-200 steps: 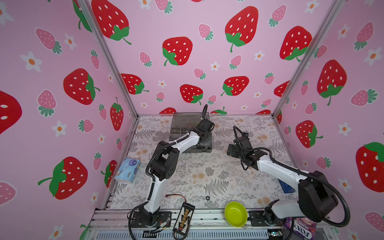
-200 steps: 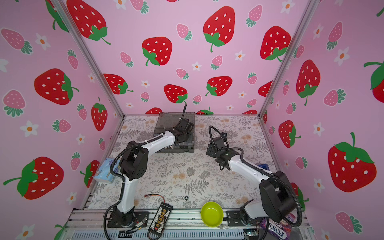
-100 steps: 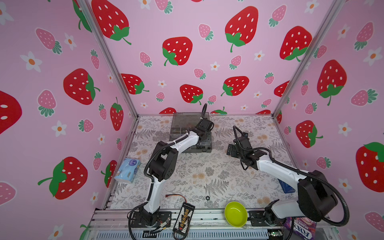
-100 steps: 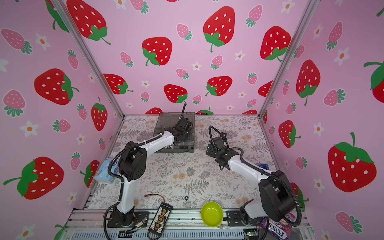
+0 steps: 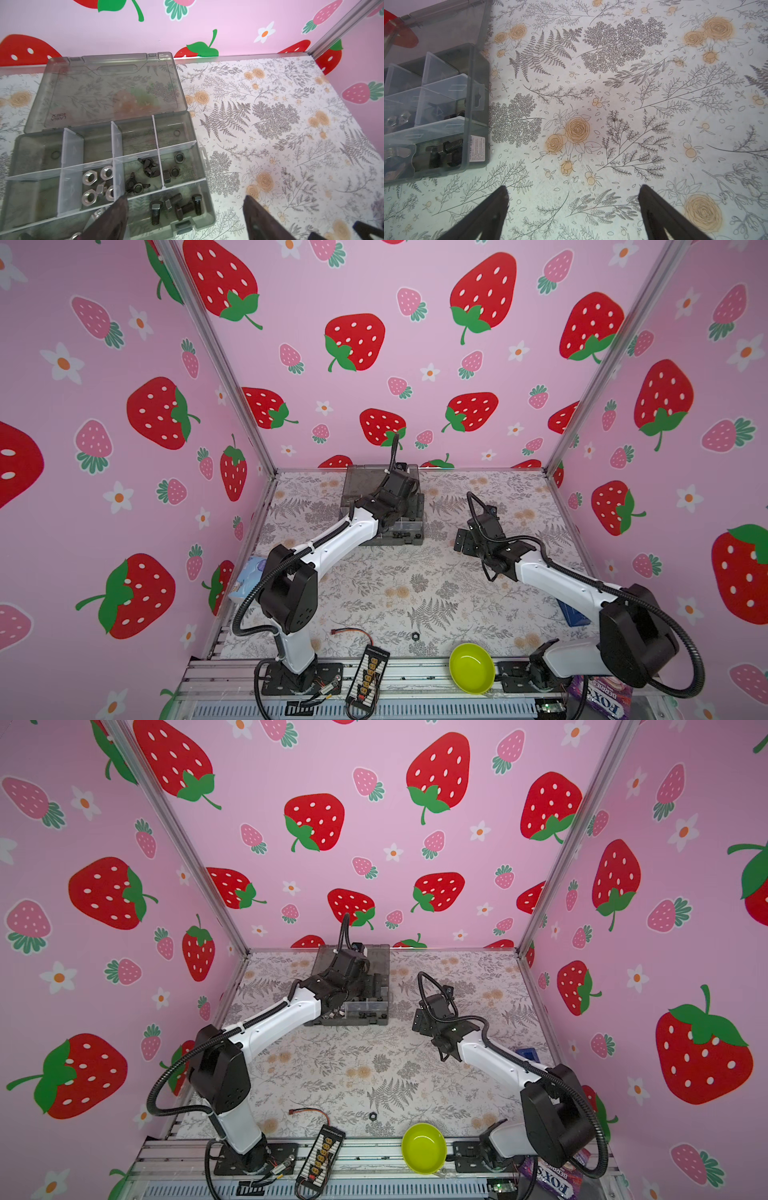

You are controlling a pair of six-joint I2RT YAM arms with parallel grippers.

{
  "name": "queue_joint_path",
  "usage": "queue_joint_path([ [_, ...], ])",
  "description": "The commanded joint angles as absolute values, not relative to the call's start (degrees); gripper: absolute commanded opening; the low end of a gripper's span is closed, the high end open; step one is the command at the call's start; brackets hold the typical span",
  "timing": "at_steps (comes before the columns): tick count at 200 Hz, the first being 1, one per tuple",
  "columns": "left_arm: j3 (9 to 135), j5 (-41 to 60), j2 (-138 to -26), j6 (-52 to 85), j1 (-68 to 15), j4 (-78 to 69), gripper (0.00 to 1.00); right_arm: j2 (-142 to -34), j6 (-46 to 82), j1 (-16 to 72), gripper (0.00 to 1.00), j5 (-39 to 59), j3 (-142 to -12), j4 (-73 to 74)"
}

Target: Sort the screws and nuts into containers

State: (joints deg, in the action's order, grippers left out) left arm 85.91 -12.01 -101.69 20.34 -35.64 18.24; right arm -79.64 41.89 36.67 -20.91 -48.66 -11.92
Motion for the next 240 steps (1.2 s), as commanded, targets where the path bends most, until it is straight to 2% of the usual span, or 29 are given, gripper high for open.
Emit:
queue_joint_path([
  [1, 82.3, -14.8, -97.6, 21.0, -35.7, 17.3, 0.97, -78.5, 41.6, 37.1, 1.0, -21.7, -48.0, -13.6],
  [6, 81.5, -15.2, -96.5, 21.2, -35.8, 17.2, 1.0, -78.5, 41.4, 37.1, 1.0, -21.8, -48.1, -13.6],
  [79, 64.3, -24.8, -77.9, 25.4, -35.4, 16.2, 0.99, -78.9, 40.5, 41.5, 1.0, -25.1, -51.0, -20.4],
  [153, 48.9, -34.9, -59.8, 31.5, -33.7, 17.7, 0.99, -81.6, 40.2, 45.7, 1.0, -24.5, -52.9, -22.5],
  [240, 36.6, -41.2, -45.0, 37.3, -33.3, 20.9, 0.99, -88.8, 39.0, 57.4, 0.98, -15.4, -57.9, -28.8],
])
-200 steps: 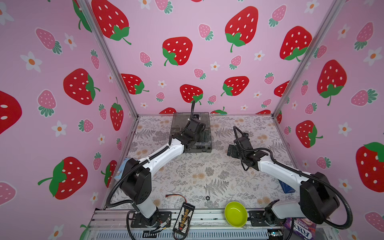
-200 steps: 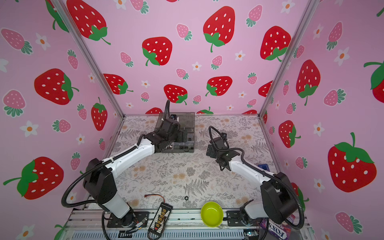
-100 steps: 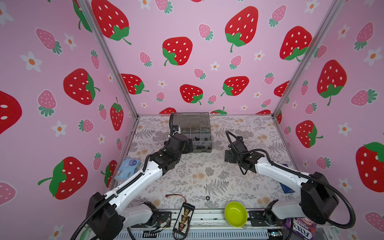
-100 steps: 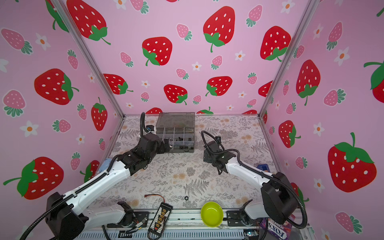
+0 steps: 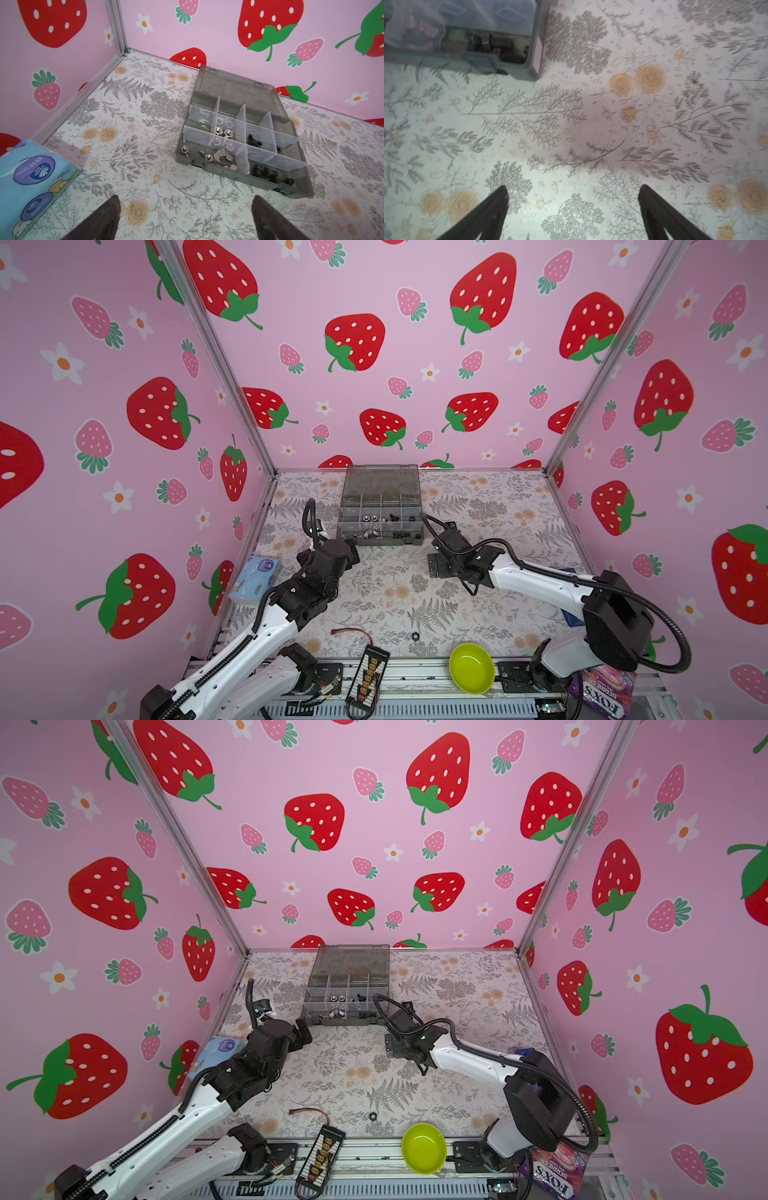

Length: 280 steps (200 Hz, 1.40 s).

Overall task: Sort the screws and nuts into containers
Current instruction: 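Withdraw the left gripper while the right gripper lowers to the last black hex nut, then close the right gripper on the last black hex nut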

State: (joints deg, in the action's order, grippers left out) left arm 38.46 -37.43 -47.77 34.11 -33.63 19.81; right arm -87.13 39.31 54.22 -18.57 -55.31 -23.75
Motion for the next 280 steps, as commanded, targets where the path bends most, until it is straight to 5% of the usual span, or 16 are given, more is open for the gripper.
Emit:
queue_joint_path([
  [1, 36.5, -41.3, -44.8, 37.4, -33.3, 20.9, 0.99, -88.9, 39.0, 57.6, 0.98, -15.4, -58.0, -28.9],
  [133, 35.9, -46.1, -44.7, 43.0, -33.2, 24.5, 0.99, -97.1, 33.8, 76.2, 0.67, -8.7, -63.4, -42.3],
  [280, 38.4, -49.0, -47.1, 44.9, -31.8, 31.1, 0.99, -103.7, 25.7, 80.0, 0.46, -1.3, -64.3, -40.3],
])
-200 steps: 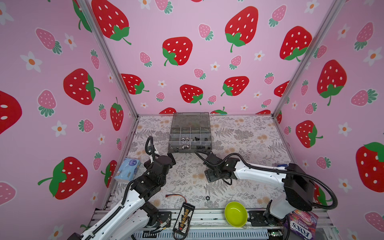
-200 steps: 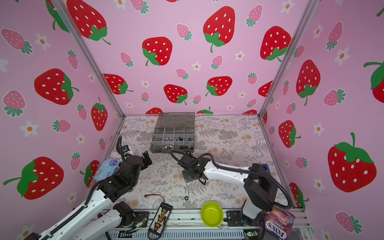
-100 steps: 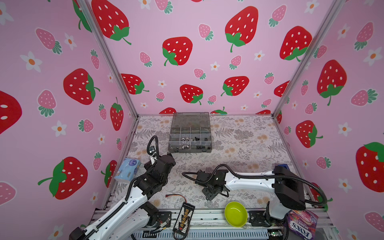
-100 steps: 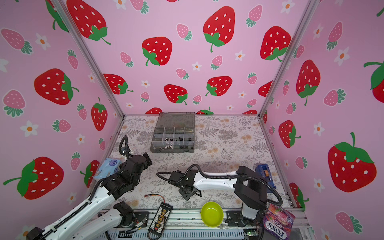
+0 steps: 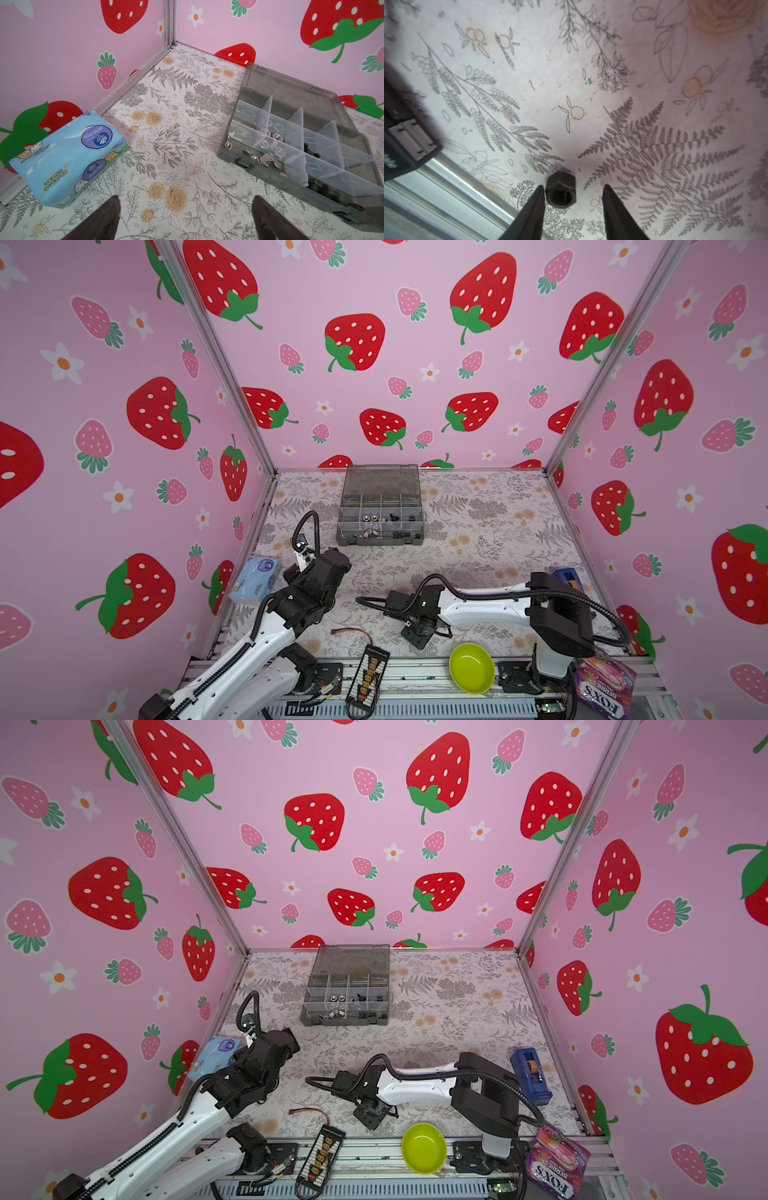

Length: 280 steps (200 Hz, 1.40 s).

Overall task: Sort the screws and nuts into containers
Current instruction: 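Close the right gripper on the last black hex nut, then lift the black hex nut with the right gripper and carry it over the box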

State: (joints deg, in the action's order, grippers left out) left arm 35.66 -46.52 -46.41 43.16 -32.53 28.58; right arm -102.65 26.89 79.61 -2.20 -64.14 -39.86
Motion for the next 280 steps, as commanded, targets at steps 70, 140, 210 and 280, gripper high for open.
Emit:
queue_joint_path([
  [70, 38.5, -45.9, -49.0, 44.7, -30.1, 30.2, 0.99, -106.1, 26.4, 80.0, 0.37, -4.7, -64.8, -41.6],
  [140, 38.7, -43.4, -50.4, 43.9, -28.8, 29.6, 0.99, -107.2, 26.1, 80.0, 0.31, -4.7, -65.1, -41.0],
  [210, 38.2, -42.6, -50.2, 44.3, -28.1, 29.8, 0.99, -106.9, 26.9, 79.9, 0.13, -4.8, -64.8, -41.3],
  [280, 38.0, -42.6, -50.4, 44.3, -27.8, 29.8, 0.99, -102.6, 28.7, 77.1, 0.01, -10.0, -65.2, -42.4],
])
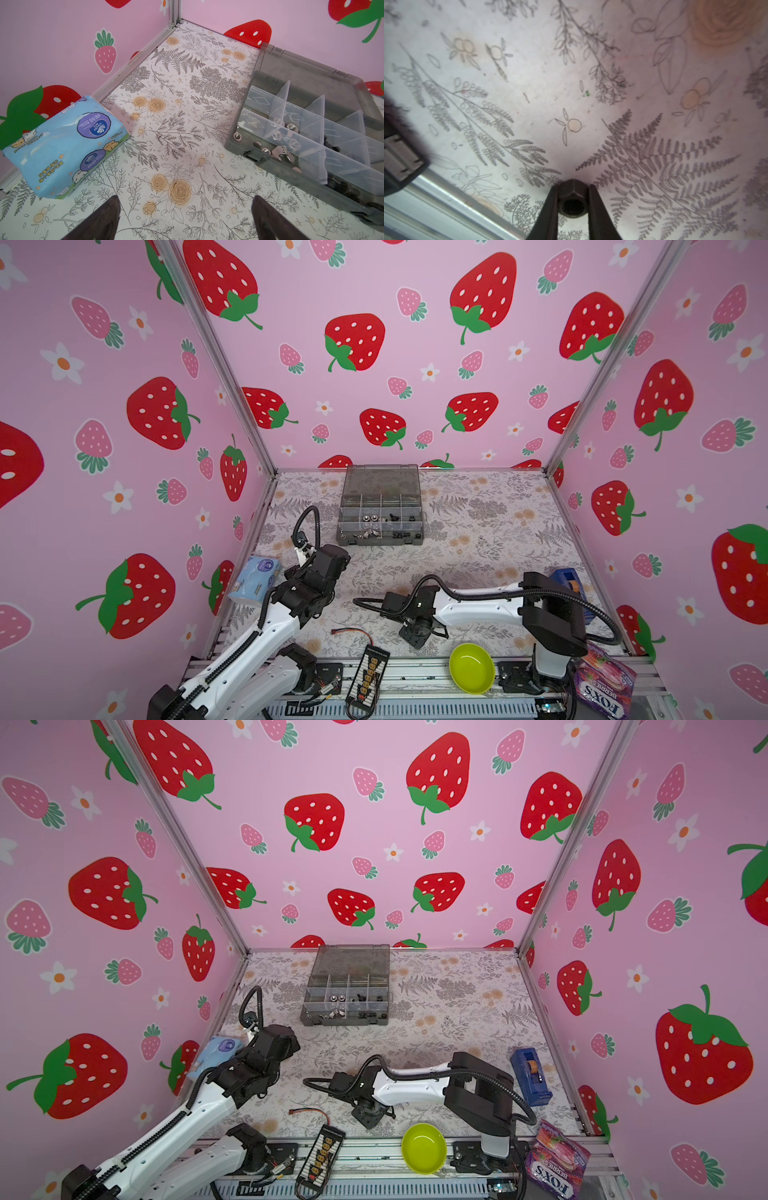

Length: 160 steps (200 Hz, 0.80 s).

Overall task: Sort the screws and nuts into containers
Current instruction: 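Lift the black hex nut with the right gripper and carry it over the box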

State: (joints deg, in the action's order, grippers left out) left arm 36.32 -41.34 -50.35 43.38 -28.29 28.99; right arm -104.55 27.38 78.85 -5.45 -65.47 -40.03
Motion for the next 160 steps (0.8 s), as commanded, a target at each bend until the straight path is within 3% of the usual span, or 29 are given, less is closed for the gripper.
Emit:
queue_joint_path([
  [1, 38.0, -42.6, -50.4, 44.2, -27.8, 29.7, 0.99, -102.5, 28.8, 77.0, 0.01, -10.1, -65.1, -42.4],
  [160, 37.2, -40.2, -51.1, 44.0, -27.6, 27.4, 0.99, -85.3, 28.3, 52.6, 0.03, -19.7, -68.5, -28.0],
])
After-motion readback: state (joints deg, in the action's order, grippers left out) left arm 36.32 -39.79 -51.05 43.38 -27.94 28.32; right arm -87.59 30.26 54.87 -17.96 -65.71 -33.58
